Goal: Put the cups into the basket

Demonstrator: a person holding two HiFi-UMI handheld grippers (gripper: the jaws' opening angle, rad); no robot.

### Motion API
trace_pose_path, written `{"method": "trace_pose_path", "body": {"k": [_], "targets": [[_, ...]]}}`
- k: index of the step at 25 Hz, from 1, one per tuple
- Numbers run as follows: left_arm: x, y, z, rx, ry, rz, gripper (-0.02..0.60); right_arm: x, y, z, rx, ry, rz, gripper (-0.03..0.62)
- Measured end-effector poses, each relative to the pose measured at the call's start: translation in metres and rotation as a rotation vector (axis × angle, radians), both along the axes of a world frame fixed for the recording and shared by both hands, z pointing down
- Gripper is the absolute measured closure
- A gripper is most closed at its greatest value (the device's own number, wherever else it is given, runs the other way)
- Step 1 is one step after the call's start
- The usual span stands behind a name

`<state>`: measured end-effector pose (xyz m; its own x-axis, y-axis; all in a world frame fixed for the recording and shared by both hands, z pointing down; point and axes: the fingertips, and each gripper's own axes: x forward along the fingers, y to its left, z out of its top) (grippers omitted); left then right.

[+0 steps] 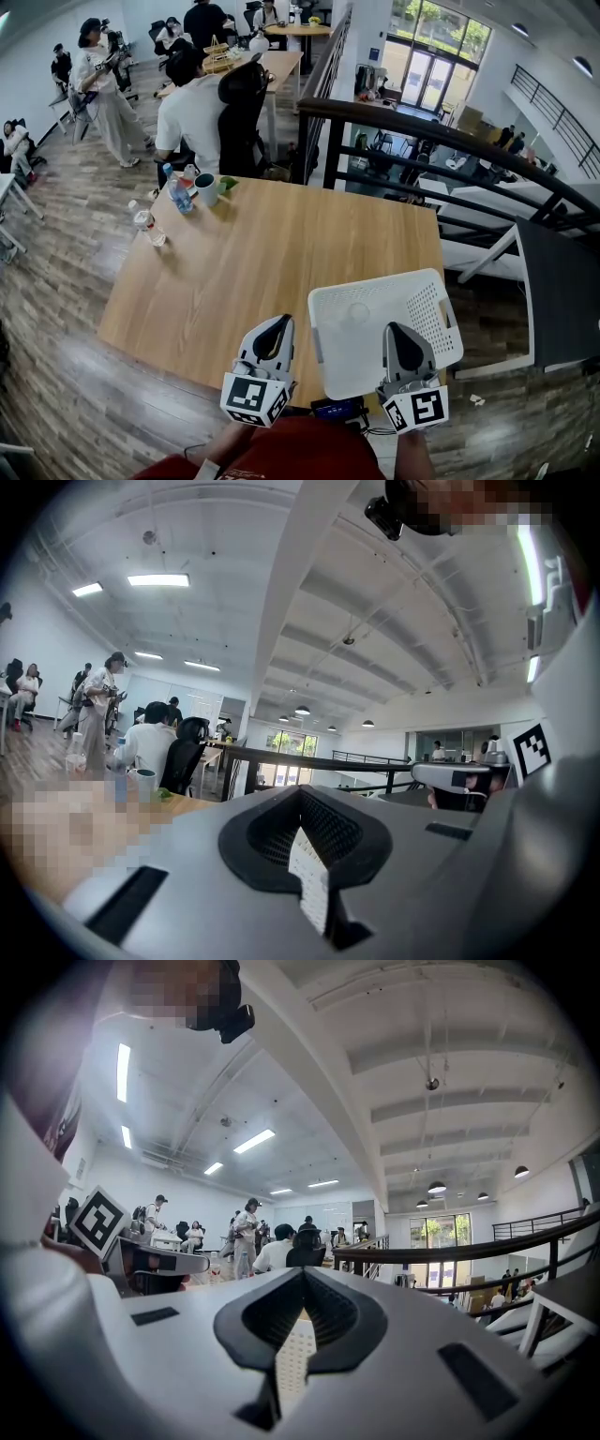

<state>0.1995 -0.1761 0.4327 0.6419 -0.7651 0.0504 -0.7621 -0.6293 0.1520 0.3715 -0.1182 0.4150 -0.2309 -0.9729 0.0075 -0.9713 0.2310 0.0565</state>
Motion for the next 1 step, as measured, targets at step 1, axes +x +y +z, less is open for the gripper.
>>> {"method": "trace_pose_path", "body": {"k": [1], "targets": [[-0.0001,0.0002,-0.0002,0.0,0.0,0.0,0.575,-0.0002,0.0,-0.0002,0.0,0.0,-0.001,0.583]]}}
